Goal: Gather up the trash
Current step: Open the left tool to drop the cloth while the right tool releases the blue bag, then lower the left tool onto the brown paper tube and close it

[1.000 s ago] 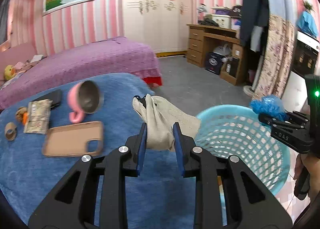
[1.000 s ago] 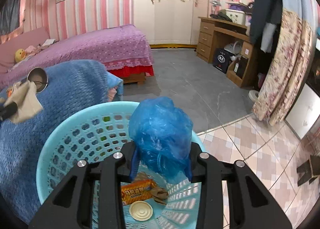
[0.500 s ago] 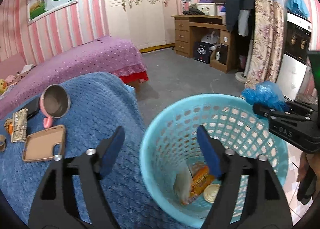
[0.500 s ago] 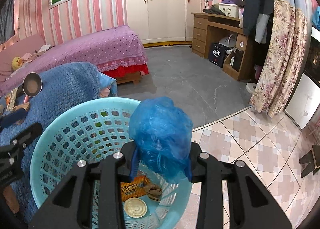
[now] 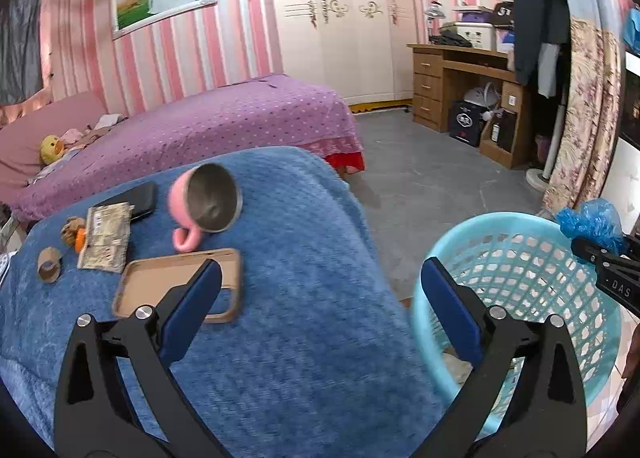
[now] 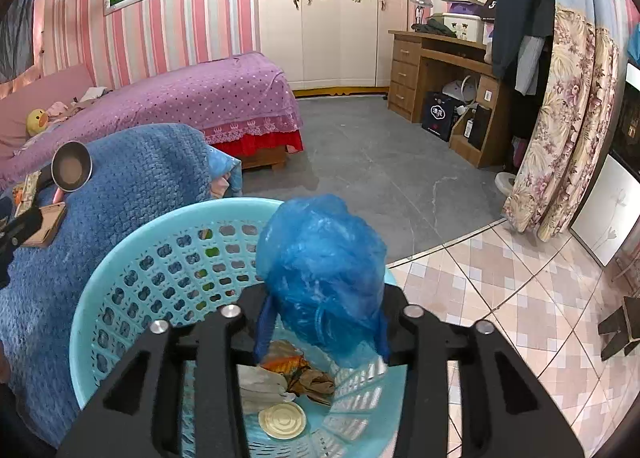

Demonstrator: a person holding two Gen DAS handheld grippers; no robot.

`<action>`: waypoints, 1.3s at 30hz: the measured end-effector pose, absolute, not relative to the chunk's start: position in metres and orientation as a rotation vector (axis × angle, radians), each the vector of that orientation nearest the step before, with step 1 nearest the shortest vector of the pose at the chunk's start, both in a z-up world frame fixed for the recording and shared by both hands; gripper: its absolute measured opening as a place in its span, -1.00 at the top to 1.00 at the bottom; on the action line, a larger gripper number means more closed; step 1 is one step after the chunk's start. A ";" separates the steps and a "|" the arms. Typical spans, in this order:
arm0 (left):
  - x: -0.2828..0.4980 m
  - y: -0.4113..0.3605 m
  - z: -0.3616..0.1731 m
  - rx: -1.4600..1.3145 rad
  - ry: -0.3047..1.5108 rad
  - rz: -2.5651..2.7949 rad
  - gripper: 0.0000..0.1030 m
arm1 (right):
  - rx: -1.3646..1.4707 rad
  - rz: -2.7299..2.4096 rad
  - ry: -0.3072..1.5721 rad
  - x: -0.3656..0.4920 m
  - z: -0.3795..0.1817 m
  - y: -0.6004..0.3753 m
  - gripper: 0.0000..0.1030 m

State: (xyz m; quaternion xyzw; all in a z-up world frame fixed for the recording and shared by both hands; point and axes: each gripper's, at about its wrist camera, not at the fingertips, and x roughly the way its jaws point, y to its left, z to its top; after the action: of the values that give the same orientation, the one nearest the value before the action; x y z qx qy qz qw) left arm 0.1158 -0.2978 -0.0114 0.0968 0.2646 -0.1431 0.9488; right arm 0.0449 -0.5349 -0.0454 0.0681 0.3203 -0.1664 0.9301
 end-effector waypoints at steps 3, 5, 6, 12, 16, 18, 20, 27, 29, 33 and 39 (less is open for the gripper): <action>0.114 -0.283 -0.010 0.186 0.539 -0.271 -0.88 | 0.130 -0.329 0.652 0.048 -0.044 -0.525 -0.21; 0.114 -0.274 -0.008 0.183 0.537 -0.261 -0.88 | 0.125 -0.327 0.650 0.050 -0.042 -0.519 -0.35; 0.114 -0.269 -0.007 0.184 0.535 -0.253 -0.89 | 0.123 -0.328 0.651 0.051 -0.042 -0.516 -0.43; 0.115 -0.236 -0.003 0.161 0.531 -0.211 -0.89 | 0.119 -0.359 0.649 0.056 -0.041 -0.501 -0.82; 0.119 -0.217 -0.001 0.151 0.530 -0.194 -0.89 | 0.111 -0.377 0.641 0.059 -0.037 -0.493 -0.85; 0.123 -0.206 0.001 0.152 0.524 -0.184 -0.89 | 0.103 -0.388 0.642 0.061 -0.037 -0.488 -0.85; 0.128 -0.196 0.004 0.148 0.521 -0.176 -0.89 | 0.099 -0.395 0.643 0.064 -0.036 -0.483 -0.86; 0.146 -0.163 0.008 0.143 0.533 -0.170 -0.89 | 0.084 -0.392 0.619 0.076 -0.029 -0.459 -0.87; 0.149 -0.155 0.007 0.144 0.534 -0.166 -0.89 | 0.070 -0.391 0.617 0.081 -0.027 -0.449 -0.87; 0.159 -0.138 0.008 0.143 0.547 -0.156 -0.89 | 0.047 -0.406 0.578 0.084 -0.015 -0.432 -0.87; 0.175 -0.099 0.018 0.136 0.522 -0.115 -0.89 | 0.042 -0.373 0.568 0.103 -0.002 -0.403 -0.88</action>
State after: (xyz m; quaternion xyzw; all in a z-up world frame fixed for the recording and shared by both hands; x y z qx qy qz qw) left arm 0.1749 -0.0992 0.0177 0.0670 0.2579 -0.0568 0.9622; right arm 0.1025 -0.4029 -0.0016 0.0206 0.2786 -0.1830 0.9426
